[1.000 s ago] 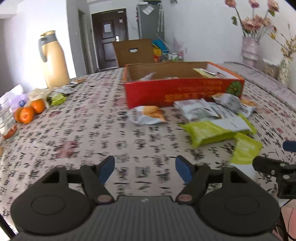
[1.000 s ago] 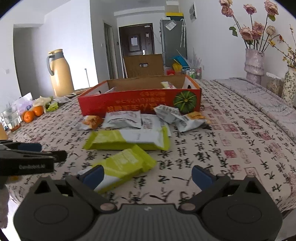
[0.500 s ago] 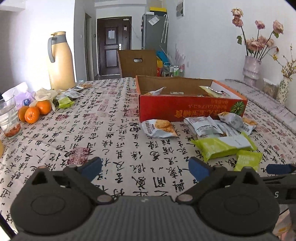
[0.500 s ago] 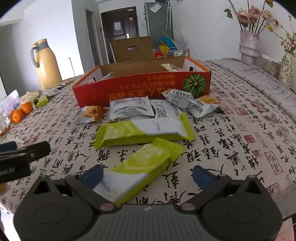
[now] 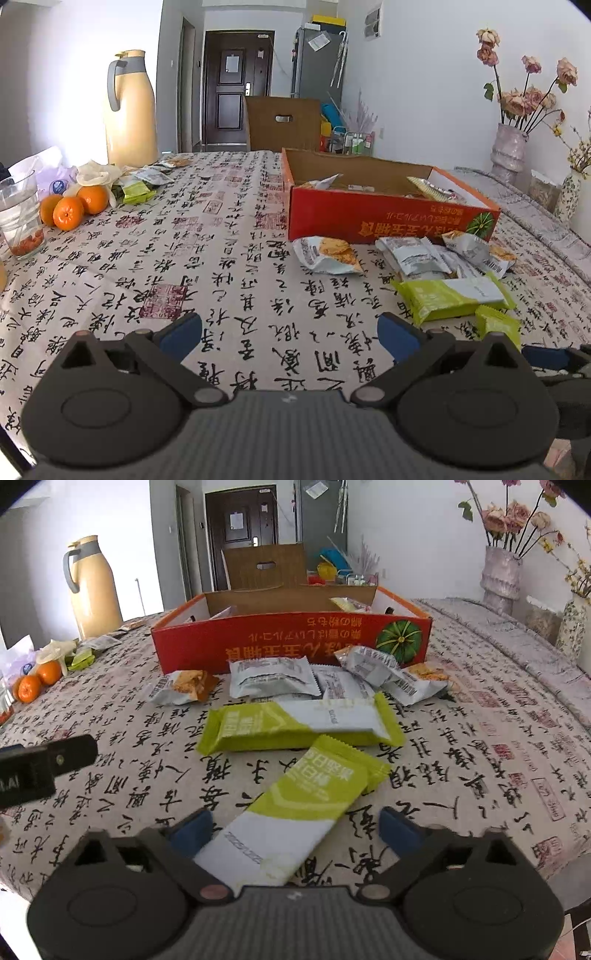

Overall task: Organize snacks
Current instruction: 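Grasp a green-and-white bar packet with the right gripper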

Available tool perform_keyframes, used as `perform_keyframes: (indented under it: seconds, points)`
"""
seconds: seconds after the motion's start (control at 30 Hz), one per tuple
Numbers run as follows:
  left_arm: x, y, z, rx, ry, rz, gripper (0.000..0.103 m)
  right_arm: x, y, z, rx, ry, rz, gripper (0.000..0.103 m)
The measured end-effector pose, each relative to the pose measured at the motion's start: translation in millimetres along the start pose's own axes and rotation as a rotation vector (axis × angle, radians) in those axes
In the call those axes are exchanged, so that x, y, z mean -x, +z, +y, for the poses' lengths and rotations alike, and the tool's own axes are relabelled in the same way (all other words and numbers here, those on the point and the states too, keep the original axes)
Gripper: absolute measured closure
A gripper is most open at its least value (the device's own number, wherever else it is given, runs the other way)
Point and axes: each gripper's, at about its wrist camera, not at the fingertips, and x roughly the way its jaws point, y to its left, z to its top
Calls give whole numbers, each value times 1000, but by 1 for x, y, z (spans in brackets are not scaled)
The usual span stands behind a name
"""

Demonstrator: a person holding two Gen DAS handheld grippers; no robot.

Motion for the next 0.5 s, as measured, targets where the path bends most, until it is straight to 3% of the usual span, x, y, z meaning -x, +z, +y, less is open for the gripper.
perform_keyframes:
  seconds: [0.1, 0.13, 0.5]
  points:
    - [3, 1, -2, 1, -12, -8, 0, 5, 0, -7, 1, -4, -14, 61]
    - [3, 2, -4, -1, -16, -9, 0, 6, 0, -9, 7, 3, -15, 64]
    - [-1, 3, -19, -20, -35, 3, 0, 22, -1, -33, -2, 39, -90, 68]
